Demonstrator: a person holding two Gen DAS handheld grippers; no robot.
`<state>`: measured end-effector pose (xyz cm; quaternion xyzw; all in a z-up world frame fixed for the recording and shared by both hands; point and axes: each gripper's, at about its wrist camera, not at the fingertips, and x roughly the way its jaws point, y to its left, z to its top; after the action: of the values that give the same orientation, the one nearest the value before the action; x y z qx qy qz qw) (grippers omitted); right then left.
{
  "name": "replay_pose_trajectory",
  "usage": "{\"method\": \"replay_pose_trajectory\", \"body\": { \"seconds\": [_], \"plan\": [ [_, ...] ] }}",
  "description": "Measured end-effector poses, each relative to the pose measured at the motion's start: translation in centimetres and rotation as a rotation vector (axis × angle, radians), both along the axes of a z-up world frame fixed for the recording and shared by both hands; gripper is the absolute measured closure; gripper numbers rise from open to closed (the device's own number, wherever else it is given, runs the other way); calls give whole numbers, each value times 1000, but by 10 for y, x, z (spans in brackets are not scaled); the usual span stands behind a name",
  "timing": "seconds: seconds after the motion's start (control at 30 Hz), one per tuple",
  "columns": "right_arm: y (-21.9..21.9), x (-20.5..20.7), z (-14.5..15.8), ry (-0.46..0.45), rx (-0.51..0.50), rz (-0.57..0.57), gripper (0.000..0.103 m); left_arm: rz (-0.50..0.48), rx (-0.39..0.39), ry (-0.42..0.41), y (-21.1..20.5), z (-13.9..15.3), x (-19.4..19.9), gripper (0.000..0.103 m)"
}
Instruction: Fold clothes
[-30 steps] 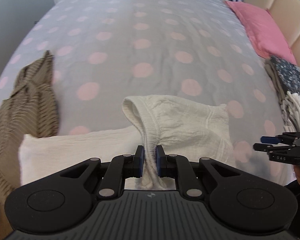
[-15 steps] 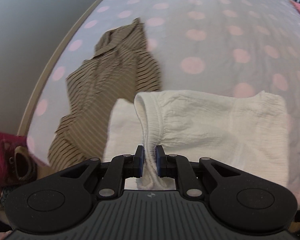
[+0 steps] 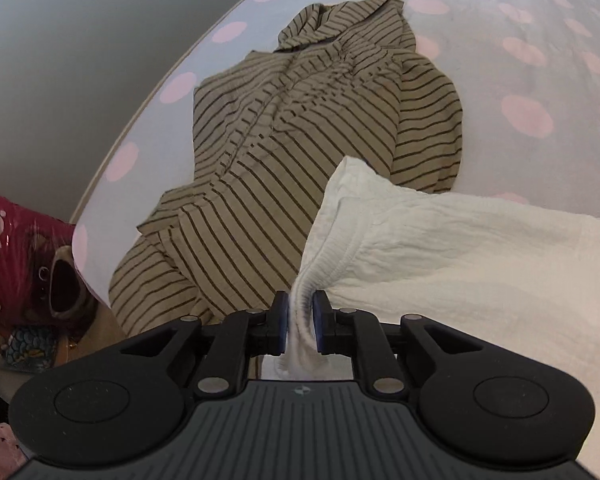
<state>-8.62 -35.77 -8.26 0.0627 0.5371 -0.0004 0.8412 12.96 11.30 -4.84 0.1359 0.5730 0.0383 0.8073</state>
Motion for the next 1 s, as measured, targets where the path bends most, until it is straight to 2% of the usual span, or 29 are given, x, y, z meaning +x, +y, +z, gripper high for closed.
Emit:
{"method": "replay_pose_trajectory", "body": {
  "seconds": [0.17, 0.37, 0.57, 0.7, 0.8, 1.0],
  "plan": [
    [3, 2, -2, 0, -9, 16, 61, 21, 28, 76, 2, -9, -5, 72],
    [13, 2, -1, -5, 89, 32, 60, 80, -35, 11, -1, 6, -25, 72],
    [36, 5, -4, -3, 149, 42, 60, -118, 27, -34, -66, 18, -63, 72],
    [49, 5, -5, -4, 103, 82, 60, -232, 79, -29, -111, 15, -86, 72],
    [54, 4, -5, -13, 50, 111, 60, -283, 74, 7, -137, 9, -101, 72],
    [57, 2, -2, -31, -31, 140, 60, -344, 10, 33, -197, -3, -145, 72]
  ]
}}
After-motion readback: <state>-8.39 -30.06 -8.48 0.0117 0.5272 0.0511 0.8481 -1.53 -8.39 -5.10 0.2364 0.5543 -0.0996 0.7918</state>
